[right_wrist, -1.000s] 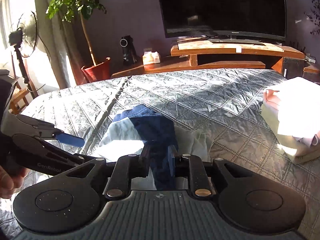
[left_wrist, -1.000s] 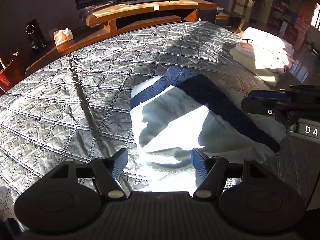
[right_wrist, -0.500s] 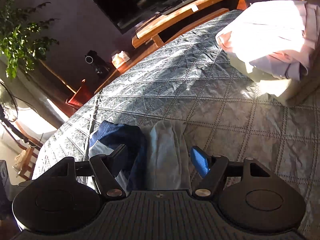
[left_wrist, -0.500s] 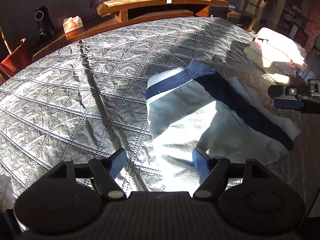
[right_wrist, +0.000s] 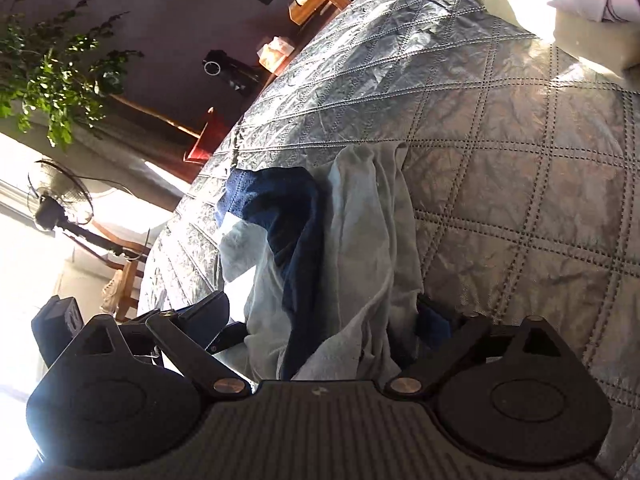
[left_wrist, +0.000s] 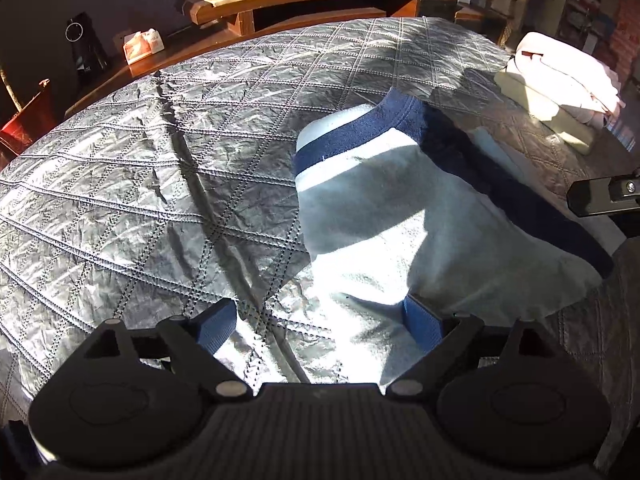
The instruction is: Fold clothes
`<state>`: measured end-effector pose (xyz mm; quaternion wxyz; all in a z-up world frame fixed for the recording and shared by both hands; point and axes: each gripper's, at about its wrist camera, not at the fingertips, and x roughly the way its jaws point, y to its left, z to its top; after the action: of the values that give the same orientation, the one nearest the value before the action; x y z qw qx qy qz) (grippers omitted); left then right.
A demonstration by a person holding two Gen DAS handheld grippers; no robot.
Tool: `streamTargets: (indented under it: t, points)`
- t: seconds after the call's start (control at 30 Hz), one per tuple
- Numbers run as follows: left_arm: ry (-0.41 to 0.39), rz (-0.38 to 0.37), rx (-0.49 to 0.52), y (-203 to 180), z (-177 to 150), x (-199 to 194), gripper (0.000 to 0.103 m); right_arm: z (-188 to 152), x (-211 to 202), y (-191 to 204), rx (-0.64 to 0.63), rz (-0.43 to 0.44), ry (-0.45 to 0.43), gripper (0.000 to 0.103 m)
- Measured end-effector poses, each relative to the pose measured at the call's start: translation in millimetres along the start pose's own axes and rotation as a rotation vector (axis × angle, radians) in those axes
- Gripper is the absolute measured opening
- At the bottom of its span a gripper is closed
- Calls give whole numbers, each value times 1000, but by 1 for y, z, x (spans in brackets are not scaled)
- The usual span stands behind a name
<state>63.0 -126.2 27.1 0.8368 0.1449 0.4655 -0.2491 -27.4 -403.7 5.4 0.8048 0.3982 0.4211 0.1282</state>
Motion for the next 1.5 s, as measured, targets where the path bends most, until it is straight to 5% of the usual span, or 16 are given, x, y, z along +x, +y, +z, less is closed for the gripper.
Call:
streamTargets:
  t: [0.23, 0.33, 0.37, 0.4, 0.63, 0.87, 1.27, 1.5]
  points:
    - [-3, -13, -11, 3, -1, 3, 94, 14, 24, 18, -100, 11, 50, 100]
    - [-3, -16, -19, 3, -3, 3, 95, 17, 31, 26, -154, -6, 73, 92]
    - [-4, -16, -19, 3, -3, 2, 95, 18, 33, 29, -172, -12, 81, 75]
    - [-4, -16, -20, 3, -3, 2, 95, 17, 34, 23, -154, -1, 83, 35]
    - [-4, -13, -20, 3, -4, 1, 94, 7, 33, 7, -71, 38, 52, 36]
    - [-40, -43, -36, 5, 3, -14, 84, -5, 9, -5, 136, 231, -10, 30]
    - [-128, -57, -117, 9, 15, -34, 79, 27, -68, 6, 180, 305, -261, 28]
    - [-109, -69, -78, -2, 12, -30, 79, 92, -154, 0, 162, 363, -584, 28]
